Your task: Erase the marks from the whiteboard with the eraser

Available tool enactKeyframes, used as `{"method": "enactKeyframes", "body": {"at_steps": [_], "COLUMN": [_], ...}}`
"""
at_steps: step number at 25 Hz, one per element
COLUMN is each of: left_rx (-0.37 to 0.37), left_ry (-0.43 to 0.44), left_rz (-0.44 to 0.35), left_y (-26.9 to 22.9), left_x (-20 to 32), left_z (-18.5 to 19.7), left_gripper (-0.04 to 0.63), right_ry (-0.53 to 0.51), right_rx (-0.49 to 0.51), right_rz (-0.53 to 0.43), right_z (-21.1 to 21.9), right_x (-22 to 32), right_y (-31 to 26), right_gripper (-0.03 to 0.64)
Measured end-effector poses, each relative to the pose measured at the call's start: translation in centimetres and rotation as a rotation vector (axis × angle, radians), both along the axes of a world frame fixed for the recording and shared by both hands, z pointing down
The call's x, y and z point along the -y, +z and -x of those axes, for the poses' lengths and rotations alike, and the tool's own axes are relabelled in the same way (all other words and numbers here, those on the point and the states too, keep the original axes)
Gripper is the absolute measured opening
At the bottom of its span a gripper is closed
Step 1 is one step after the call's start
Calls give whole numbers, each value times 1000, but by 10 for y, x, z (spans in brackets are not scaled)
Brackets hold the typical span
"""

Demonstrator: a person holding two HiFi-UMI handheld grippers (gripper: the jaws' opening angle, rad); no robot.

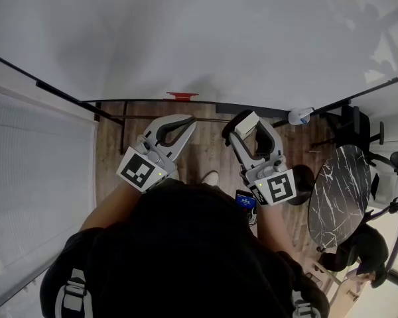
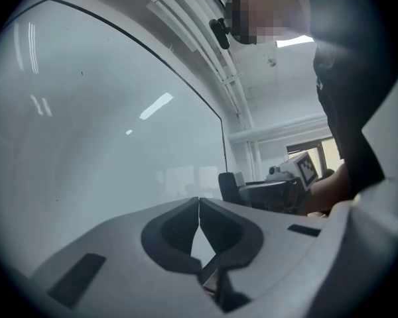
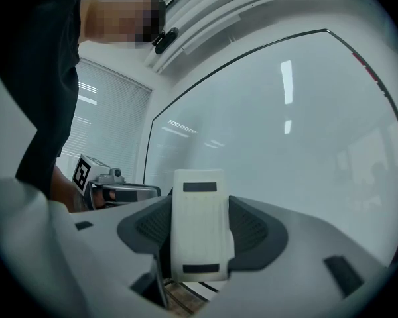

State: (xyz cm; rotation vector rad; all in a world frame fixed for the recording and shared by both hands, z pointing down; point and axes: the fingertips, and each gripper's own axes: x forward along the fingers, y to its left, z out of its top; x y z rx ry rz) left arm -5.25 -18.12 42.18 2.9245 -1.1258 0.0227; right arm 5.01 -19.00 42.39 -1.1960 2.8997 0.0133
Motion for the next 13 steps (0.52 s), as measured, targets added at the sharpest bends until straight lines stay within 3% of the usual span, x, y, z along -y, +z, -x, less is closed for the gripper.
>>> {"method": "enactKeyframes", "body": {"at_steps": [13], "left_rx": [1], "left_ry": [0], "left_rz": [4], "left_y": [0], "left_x": [-17], "left_z": [13], "left_gripper": [5], "right_ry": [-17], "right_rx": [0], "right_rz": [2], "right_z": [18], "right_x": [-15], "right_y": [-3], "right_gripper": [255]}}
